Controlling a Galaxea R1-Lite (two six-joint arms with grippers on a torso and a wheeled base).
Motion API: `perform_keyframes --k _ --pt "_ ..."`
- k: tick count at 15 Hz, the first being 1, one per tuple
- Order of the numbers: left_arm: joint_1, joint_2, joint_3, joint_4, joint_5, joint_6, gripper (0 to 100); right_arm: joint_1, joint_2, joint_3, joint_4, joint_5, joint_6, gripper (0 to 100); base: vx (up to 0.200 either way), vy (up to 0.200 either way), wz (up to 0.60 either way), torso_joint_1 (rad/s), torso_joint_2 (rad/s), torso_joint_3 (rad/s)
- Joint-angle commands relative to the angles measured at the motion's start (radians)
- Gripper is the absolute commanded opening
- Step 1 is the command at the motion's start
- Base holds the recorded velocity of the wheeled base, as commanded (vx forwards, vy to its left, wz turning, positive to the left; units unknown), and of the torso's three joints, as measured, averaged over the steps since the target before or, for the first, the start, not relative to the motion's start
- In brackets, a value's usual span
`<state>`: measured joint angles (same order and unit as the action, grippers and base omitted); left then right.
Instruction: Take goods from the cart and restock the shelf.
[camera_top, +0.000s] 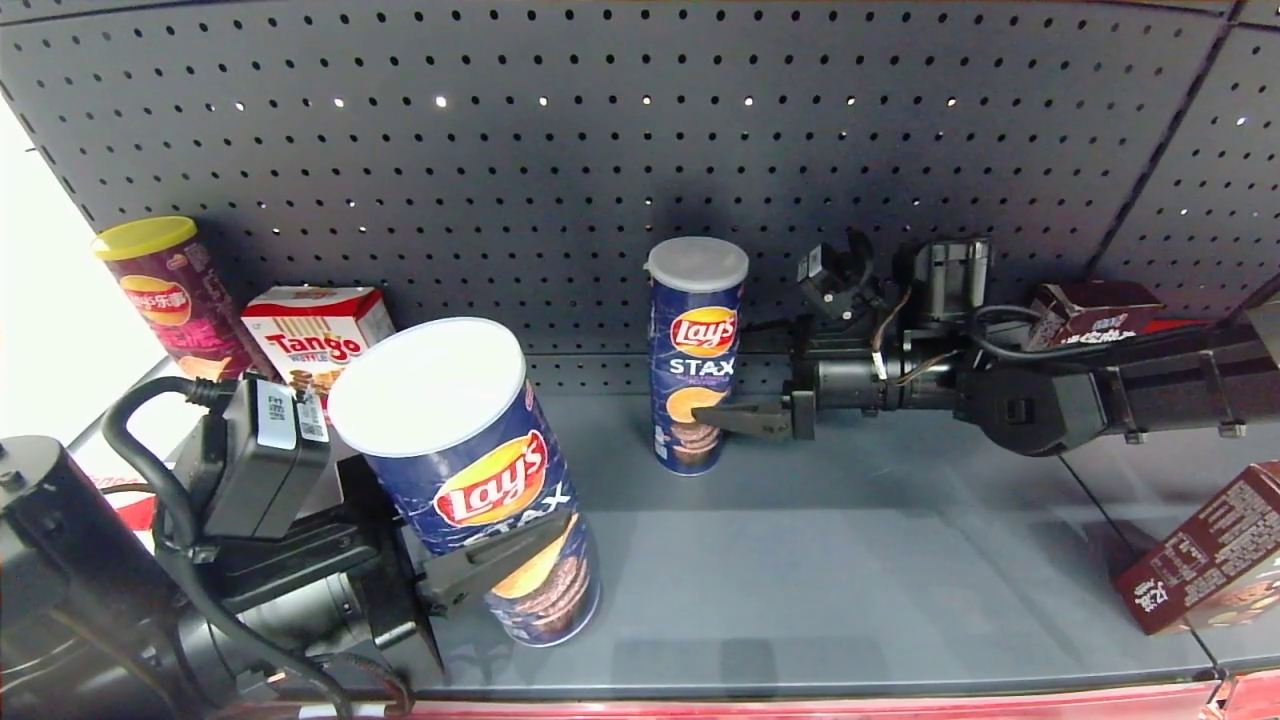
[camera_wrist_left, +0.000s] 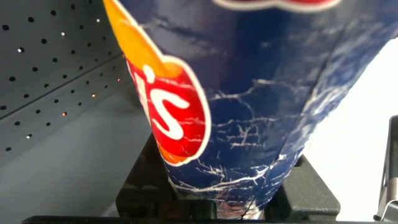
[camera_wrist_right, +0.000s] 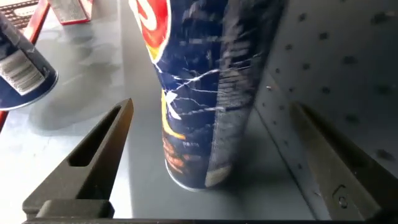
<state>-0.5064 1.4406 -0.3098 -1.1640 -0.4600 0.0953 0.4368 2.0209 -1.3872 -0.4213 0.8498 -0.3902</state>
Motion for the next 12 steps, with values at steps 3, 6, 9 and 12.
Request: perform_keyframes --k 3,6,9,12 --pt "0.006 0.001 0.0 0.0 0.0 0.0 0 0.016 0.064 -0.035 -0.001 0.015 0.001 100 0.0 0.0 0.0 0.0 0.0 0.0" --pt "0.006 0.001 0.001 0.0 0.003 0.0 0 0.019 0.101 -0.078 -0.001 0.014 0.005 100 0.0 0.0 0.0 0.0 0.0 0.0" --pt "0.006 0.001 0.011 0.0 0.004 0.0 0 0.031 0.15 -0.145 -0.002 0.018 0.01 100 0.0 0.0 0.0 0.0 0.0 0.0" --pt "0.006 0.001 0.011 0.0 0.015 0.0 0 0.053 0.176 -0.174 -0.024 0.028 0.036 0 0.0 0.0 0.0 0.0 0.0 0.0"
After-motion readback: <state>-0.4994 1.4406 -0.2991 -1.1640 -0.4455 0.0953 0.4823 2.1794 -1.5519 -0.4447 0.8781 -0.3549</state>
